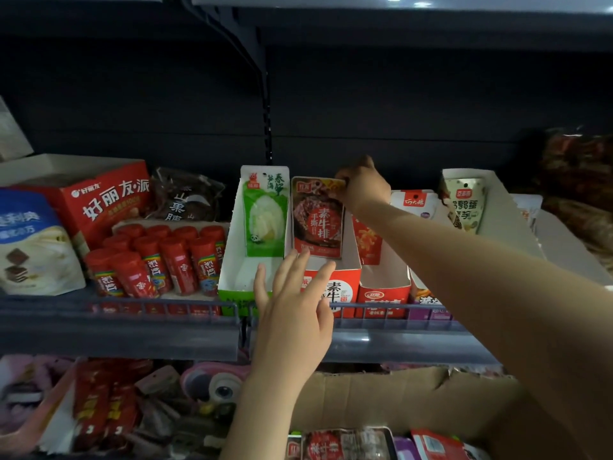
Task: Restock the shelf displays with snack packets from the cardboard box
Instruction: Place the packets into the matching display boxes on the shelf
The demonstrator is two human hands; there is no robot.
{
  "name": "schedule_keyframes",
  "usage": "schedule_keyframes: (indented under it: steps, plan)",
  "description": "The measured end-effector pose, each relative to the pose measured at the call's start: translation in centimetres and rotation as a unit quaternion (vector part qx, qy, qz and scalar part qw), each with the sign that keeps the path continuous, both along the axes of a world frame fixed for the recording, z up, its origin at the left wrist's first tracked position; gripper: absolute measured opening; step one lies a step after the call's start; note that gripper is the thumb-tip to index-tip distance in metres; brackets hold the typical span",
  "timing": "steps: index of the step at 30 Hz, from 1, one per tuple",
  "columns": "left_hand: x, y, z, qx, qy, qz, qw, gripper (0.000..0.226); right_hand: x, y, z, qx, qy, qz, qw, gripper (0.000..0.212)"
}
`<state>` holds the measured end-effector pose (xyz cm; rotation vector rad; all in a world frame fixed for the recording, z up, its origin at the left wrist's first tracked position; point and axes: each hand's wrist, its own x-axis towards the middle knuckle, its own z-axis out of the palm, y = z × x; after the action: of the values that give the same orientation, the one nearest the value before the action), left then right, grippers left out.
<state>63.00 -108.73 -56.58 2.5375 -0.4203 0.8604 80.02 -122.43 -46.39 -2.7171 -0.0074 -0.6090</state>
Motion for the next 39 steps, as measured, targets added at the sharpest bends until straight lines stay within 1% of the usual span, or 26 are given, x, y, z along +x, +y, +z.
schedule_keyframes:
  steps: [3,7,10,15,19,22,25,28,31,33,34,36,39]
  plan:
    - [0.0,0.0,0.0,-0.002,-0.001,0.001,1.0,0.053,0.5,-0.2,0.2,0.015,0.005,-0.007,1.0,0.016]
    - [0.2,-0.1,-0.1,0.002,-0.006,0.004,1.0,0.055,0.6,-0.1,0.9,0.066,-0.022,0.004,0.998,0.02]
    - [0.2,-0.2,-0.1,-0.002,-0.007,0.008,1.0,0.053,0.8,-0.2,1.2,0.084,-0.027,-0.001,0.996,0.026]
    - [0.3,-0.2,-0.3,0.007,-0.016,0.013,1.0,0.059,1.4,-0.5,1.5,0.051,0.001,0.009,0.999,0.025]
    - [0.4,-0.2,-0.5,0.01,-0.008,0.015,1.0,0.06,1.7,-0.7,1.4,0.004,0.006,0.005,1.0,0.019]
    - [0.4,-0.3,-0.7,0.011,-0.001,0.019,1.0,0.061,1.8,-0.9,1.1,0.008,0.001,0.018,1.0,0.017]
    - [0.4,-0.3,-0.8,0.011,0.007,0.016,1.0,0.062,1.3,-1.4,0.5,0.058,-0.016,0.044,0.997,0.022]
    - [0.1,-0.3,-0.5,0.026,0.019,0.02,0.999,0.066,-0.6,-2.5,-0.1,0.161,-0.068,0.075,0.982,0.024]
    - [-1.1,-0.6,0.3,-0.002,0.028,0.01,1.0,0.055,-4.7,-3.4,-0.4,0.19,-0.094,0.091,0.973,0.024]
    - [-2.5,-1.3,0.4,-0.037,0.009,-0.003,0.999,0.052,-8.3,-4.0,-0.4,0.235,-0.09,0.108,0.962,0.02]
    - [-3.4,-1.7,0.0,-0.069,0.003,-0.017,0.997,0.05,-10.1,-4.4,-0.5,0.27,-0.081,0.119,0.952,0.018]
    - [-5.3,-2.6,-1.1,-0.132,0.014,-0.052,0.99,0.045,-13.6,-5.6,-1.1,0.321,-0.058,0.137,0.935,0.013]
    - [-7.8,-3.7,-2.7,-0.163,0.043,-0.066,0.984,0.041,-17.9,-7.7,-3.6,0.317,-0.016,0.143,0.938,0.011]
